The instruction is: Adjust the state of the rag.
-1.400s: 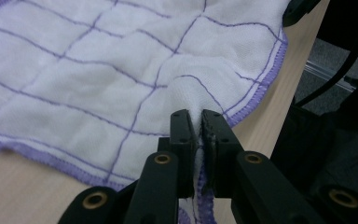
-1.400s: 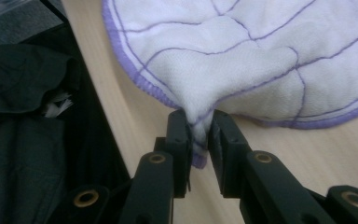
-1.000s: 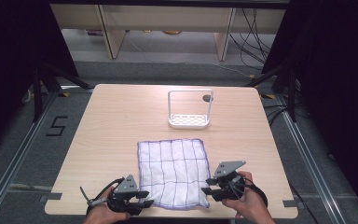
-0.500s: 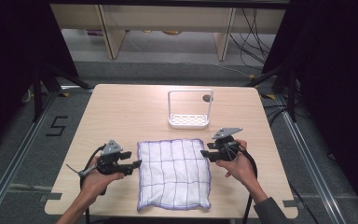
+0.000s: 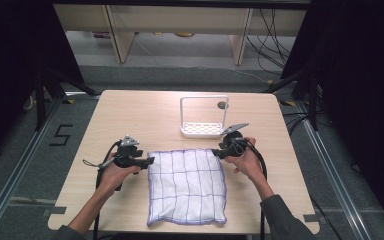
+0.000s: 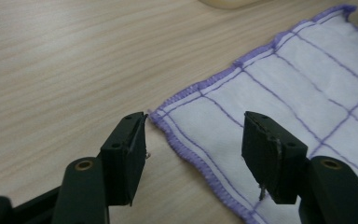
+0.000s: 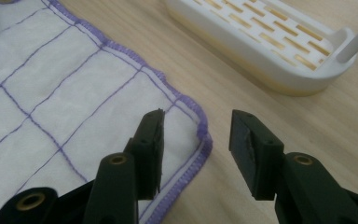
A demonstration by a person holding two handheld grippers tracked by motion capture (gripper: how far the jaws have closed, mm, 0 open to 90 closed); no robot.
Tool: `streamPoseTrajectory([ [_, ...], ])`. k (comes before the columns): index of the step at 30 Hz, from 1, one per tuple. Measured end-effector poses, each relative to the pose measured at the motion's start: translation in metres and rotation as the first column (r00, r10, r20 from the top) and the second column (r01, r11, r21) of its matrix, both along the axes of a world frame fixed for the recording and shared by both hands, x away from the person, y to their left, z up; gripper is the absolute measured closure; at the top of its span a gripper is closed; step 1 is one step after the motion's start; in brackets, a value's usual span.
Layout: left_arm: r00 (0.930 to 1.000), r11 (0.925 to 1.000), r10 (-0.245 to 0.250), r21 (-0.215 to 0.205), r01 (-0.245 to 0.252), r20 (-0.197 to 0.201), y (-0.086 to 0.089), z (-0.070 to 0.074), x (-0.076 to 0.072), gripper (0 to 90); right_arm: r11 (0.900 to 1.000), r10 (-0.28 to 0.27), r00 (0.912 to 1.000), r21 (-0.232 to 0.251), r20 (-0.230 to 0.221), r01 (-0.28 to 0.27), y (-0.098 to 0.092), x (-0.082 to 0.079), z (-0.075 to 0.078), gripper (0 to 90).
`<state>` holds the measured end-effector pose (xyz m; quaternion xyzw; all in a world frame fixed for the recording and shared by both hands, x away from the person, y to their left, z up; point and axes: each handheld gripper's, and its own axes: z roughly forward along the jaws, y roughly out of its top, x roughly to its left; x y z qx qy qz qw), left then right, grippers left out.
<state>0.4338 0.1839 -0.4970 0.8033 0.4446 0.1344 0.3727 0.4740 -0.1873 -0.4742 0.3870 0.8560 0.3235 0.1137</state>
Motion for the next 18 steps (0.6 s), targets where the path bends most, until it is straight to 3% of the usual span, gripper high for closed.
streamPoseTrajectory([
  [1,1.0000,0.9999,0.003,0.017,-0.003,-0.003,0.000,-0.001,0.002,38.7,1.000,0.001,1.0000,-0.004,-0.007,-0.001,0.001,0.002,-0.002,55.8],
  [4,0.9999,0.9999,0.009,0.005,-0.009,-0.004,-0.001,-0.003,0.009,37.9,1.000,0.001,0.9996,-0.016,-0.029,-0.002,0.004,0.007,-0.007,55.8],
  [7,1.0000,0.9992,-0.004,0.041,0.003,0.005,-0.003,-0.004,0.012,37.9,1.000,0.007,0.9994,0.001,-0.034,-0.007,0.006,0.011,-0.012,55.8],
  [13,1.0000,0.9993,-0.003,0.038,0.003,-0.004,-0.008,-0.008,0.018,38.0,1.000,0.017,0.9986,-0.010,-0.050,-0.018,0.008,0.015,-0.014,55.9],
  [18,0.9998,0.9975,-0.019,0.068,0.019,-0.009,-0.011,-0.012,0.021,37.8,0.999,0.020,0.9989,-0.024,-0.041,-0.021,0.013,0.016,-0.015,56.0],
])
